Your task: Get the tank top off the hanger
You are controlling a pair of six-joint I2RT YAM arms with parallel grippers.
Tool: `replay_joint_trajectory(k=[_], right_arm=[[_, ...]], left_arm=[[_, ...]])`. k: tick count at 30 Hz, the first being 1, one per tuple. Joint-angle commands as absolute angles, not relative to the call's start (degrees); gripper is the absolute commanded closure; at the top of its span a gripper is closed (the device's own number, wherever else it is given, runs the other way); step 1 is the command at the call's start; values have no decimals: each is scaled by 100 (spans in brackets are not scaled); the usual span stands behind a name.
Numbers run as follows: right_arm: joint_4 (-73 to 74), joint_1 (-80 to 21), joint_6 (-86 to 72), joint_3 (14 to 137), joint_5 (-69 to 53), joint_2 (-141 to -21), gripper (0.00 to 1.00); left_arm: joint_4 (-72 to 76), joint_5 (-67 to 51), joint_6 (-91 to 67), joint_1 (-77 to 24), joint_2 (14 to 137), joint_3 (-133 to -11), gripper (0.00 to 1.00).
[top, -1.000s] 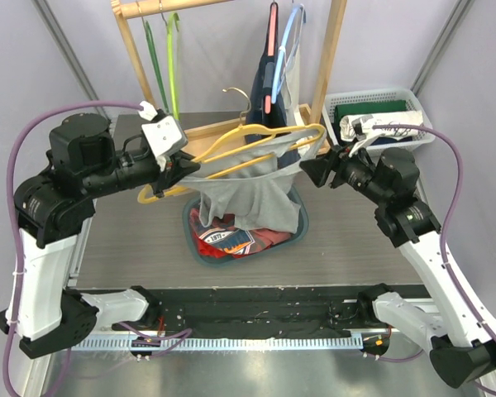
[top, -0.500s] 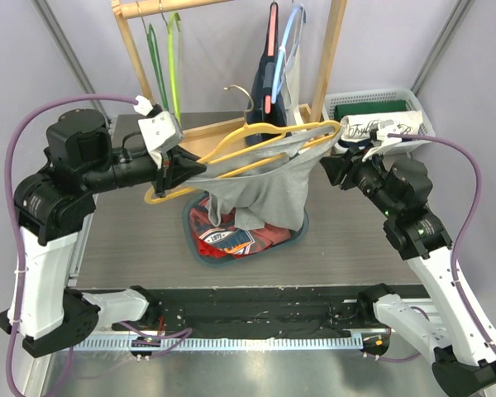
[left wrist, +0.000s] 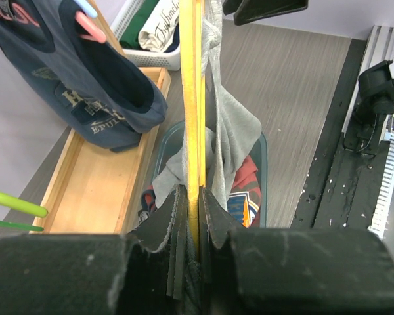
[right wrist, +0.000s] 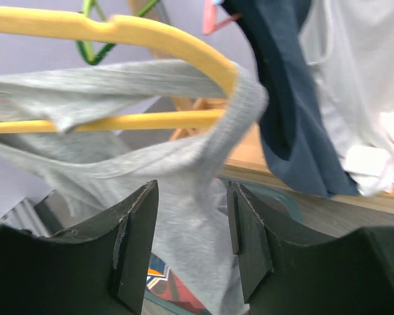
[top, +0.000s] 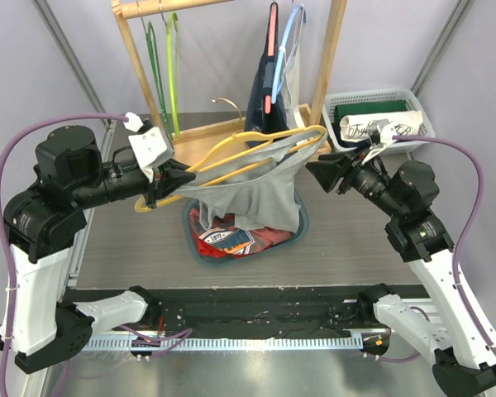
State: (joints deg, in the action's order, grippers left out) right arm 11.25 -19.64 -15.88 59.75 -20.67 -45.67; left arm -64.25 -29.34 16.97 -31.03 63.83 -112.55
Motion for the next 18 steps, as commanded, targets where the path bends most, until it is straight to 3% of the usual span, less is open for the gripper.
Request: replay_joint_trajectory(k=[1,6,9,14,15,18], right_arm=[[352,-1942,-1942,6003,-3014,-4641,46],[264,-1942,-2021,6029,-2831,-4816,47],[255,-1942,-2057,6047,-2611,-5036,56],[334,-1925,-2048,6056,-2365,-5177,75],[334,-1907,-2048,6047,-2356,-5177,84],[325,-1864,-2048,6038,-2172,-5107,99]], left_arm=[[-6135,-2804,1846,-3067,6258,-11171,90],[-6144,-2830,1854,-3059,6249,-11162,90],[-6161,-2900,1828,-3050,6249,-11232,90],[-6170,-2953,1784,-3006,6223,-11268,90],[-6179,-2962,1793,-2997,6223,-11276,90],[-6187,-2979,1793,-2988,6205,-11276,89]])
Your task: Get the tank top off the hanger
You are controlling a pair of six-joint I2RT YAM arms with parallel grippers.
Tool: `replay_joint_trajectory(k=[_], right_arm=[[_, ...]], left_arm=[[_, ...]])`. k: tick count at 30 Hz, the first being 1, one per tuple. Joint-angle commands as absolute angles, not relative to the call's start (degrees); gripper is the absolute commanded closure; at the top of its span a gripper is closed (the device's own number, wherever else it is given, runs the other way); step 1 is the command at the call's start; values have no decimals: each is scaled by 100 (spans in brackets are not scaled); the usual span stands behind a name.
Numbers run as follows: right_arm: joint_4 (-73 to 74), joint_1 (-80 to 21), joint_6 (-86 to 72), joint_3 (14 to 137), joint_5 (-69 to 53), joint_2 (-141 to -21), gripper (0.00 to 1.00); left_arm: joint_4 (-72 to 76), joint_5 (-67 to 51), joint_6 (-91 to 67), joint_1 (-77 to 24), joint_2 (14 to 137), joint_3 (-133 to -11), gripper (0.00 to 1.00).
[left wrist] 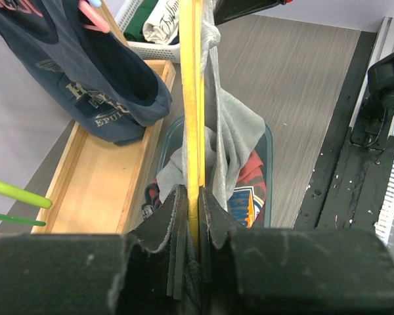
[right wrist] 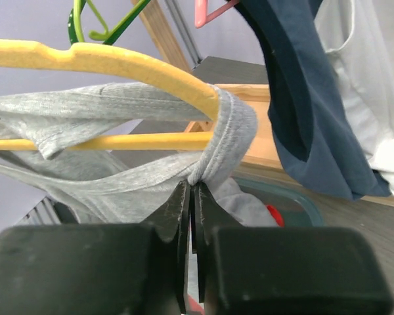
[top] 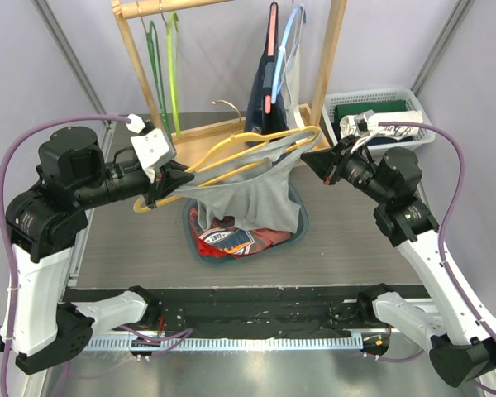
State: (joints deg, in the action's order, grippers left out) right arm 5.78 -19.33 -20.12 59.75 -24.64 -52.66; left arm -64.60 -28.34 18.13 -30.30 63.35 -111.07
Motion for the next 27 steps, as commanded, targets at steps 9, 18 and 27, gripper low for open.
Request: replay_joint_trajectory(k=[9,18,27], right_arm=[[360,-1609,-2135,5933,-1732,-4878,99],[501,-1195,-2540,6100,-1203,-5572,99],[709,-1204,-1171,6046,-2732,-4712,85]], left_arm=[[-6205,-2997,1810,-2979,6179,-11232,89],[-6231,-3120,1784,-2918,6117,-11294,88],[-6214,-3348,1881,-2935,6363,-11391,89]])
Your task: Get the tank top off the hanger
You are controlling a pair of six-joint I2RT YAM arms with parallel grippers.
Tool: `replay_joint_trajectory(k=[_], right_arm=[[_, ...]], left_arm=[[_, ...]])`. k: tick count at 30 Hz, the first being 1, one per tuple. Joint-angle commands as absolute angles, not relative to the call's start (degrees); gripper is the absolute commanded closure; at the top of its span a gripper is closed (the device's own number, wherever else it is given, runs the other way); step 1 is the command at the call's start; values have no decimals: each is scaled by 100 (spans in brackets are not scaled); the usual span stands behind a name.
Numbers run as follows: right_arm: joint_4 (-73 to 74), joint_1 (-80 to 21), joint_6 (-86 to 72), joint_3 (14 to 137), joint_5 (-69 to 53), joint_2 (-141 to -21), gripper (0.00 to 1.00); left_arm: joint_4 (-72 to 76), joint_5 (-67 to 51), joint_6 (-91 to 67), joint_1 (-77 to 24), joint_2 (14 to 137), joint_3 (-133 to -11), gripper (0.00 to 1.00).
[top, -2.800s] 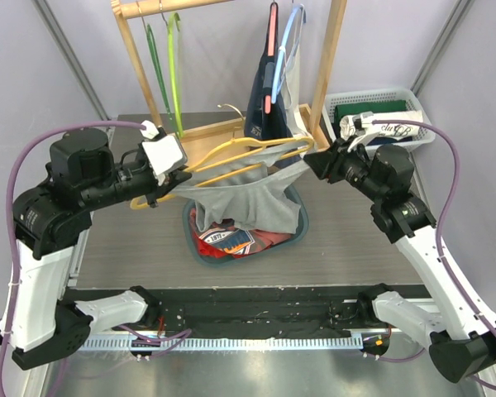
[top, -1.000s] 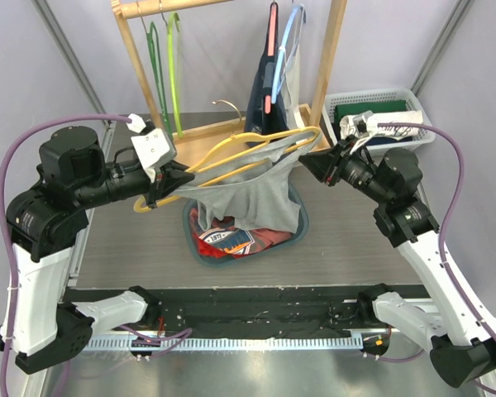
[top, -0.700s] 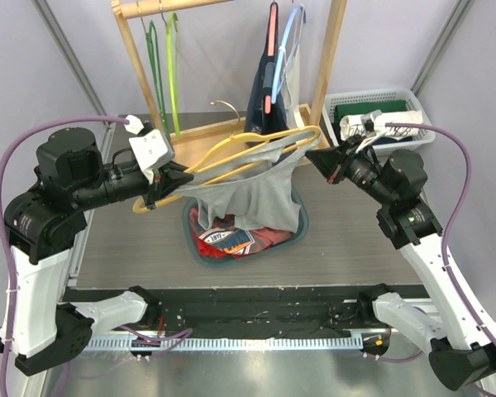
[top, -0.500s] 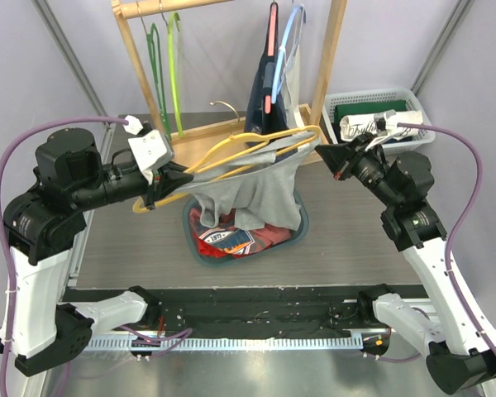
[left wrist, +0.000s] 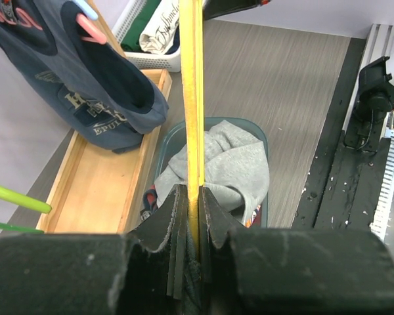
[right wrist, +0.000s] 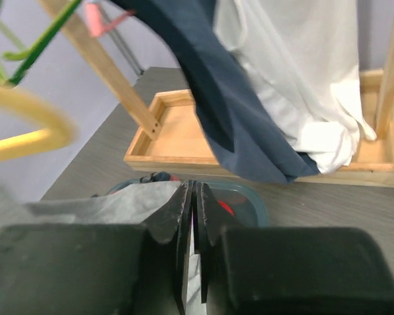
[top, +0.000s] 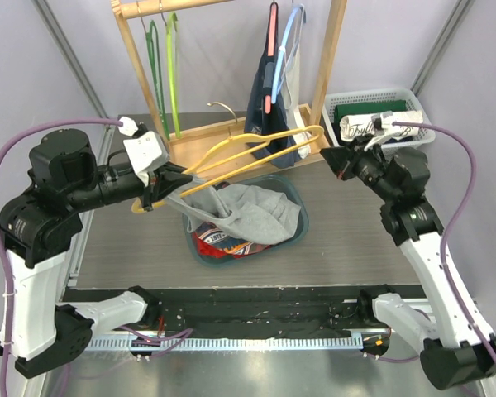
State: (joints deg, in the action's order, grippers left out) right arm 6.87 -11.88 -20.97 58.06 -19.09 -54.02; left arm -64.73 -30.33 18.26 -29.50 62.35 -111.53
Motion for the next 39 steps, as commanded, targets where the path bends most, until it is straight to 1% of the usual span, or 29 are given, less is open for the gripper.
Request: replay_joint_trajectory(k=[1,2,5,6,8,13,14,16,20,23,30,39], right_arm=[[869,-1195,-830,6212,-2794,-4520,77],[1001,-1204,-661,6292,-3082,-4439,65],[1677,-1204,-196,6609,-3137,-4062,56],[1948,-1204,-115,6688,-3164,-3965,51],[2222,-1195,113,7056,-3234,-3806,46],[2592,-1204,18,7970,-4656,-4121,41],[2593,-1213,9,8033,-4815,-4183,40],[2602,-1274,9,8138,-5139,-4315,39],[2418,-1336,-263,8034,-5922,-4543,39],[2092,-1353,-535,7814,-6257,-4588,42],[2021,-1503,-624,7804,-6381,-4737,44],[2452,-1889,-282,7927,-6276,-5036,47]], left_arm=[[-6188,-3392,1872,-2962,6407,-11408,89],[-6161,-3436,1872,-2979,6459,-11408,89],[-6187,-3620,2012,-3015,6653,-11303,90],[-6231,-3682,2135,-3023,6706,-11242,91],[-6459,-3972,2582,-3032,6732,-11101,92],[-7476,-4753,3567,-3076,6908,-11136,96],[-7653,-5059,3951,-3067,6917,-11136,97],[-8040,-5299,4218,-3067,6908,-11127,98],[-8121,-5563,4316,-3076,6864,-11127,98],[-8007,-5625,4202,-3076,6864,-11118,97],[-7411,-5555,3561,-3076,7005,-11145,97],[-7172,-5353,3349,-3076,7321,-11355,97]])
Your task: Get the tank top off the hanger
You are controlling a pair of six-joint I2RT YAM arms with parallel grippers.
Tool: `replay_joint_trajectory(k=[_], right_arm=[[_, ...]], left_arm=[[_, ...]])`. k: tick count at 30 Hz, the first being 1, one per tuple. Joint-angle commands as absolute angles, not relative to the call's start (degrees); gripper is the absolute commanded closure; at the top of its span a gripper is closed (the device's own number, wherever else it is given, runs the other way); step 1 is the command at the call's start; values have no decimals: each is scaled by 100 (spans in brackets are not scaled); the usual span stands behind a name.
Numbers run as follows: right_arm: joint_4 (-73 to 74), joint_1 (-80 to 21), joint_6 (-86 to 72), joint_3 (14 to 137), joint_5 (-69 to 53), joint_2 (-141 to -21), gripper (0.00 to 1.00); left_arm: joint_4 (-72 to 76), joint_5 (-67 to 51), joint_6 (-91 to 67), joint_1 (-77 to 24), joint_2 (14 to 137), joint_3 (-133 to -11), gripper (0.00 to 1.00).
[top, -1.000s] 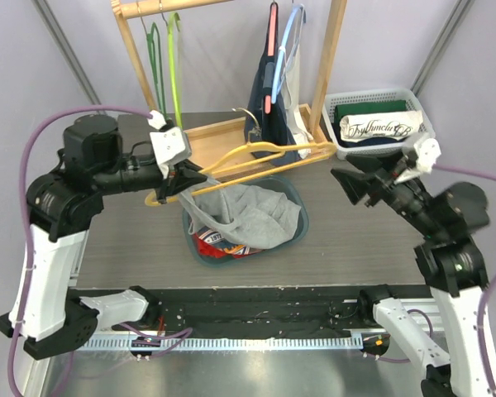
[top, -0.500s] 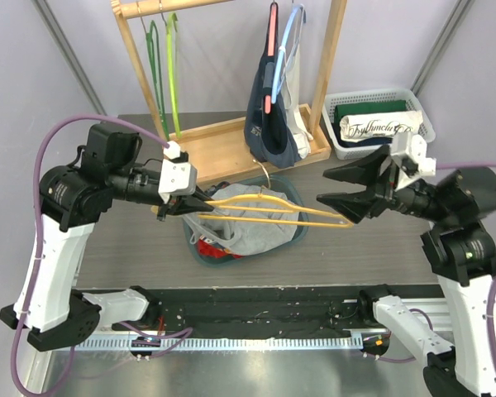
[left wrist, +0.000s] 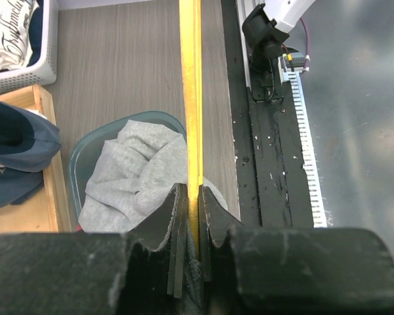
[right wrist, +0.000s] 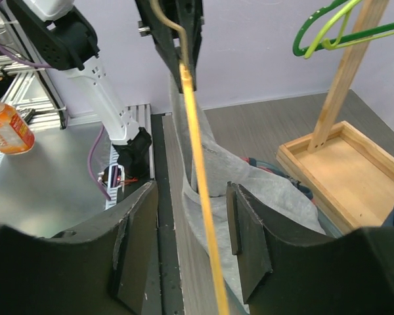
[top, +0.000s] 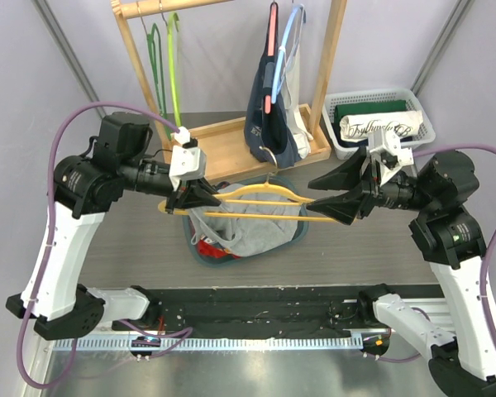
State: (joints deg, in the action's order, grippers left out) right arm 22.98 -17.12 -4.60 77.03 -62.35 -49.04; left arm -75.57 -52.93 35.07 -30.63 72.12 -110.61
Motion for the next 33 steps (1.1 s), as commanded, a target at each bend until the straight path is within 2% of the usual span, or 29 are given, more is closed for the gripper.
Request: replay_joint_trajectory(k=[1,7,14,18,22,24,26,33], right_arm=[[2522,-1924,-238,7945,-6249,-5071,49],[3628,-2407,509,8244,-5503,-5449,56],[3850,-2672,756,8376,-4948,-5660,62],[3850,-2672,765,8420,-4896,-5695,83],[3876,-2681,782,8455,-4878,-5643,92],[3885,-2681,791,8473,-4799,-5590,89],[3911,-2681,895,8543,-4685,-5476,72],[4210,-2681,1388,8780,-4088,-5142,57]], left_arm=[[-7163,-5318,3349,-3076,7339,-11382,97],[-7154,-5317,3322,-3076,7532,-11636,97],[-7251,-5449,3243,-3076,7506,-11742,96],[-7269,-5432,3243,-3076,7462,-11725,96],[-7303,-5388,3261,-3076,7444,-11725,96],[-7374,-5414,3348,-3076,7436,-11733,96],[-7453,-5397,3366,-3076,7418,-11681,96],[-7550,-5317,3480,-3076,7251,-11487,96]])
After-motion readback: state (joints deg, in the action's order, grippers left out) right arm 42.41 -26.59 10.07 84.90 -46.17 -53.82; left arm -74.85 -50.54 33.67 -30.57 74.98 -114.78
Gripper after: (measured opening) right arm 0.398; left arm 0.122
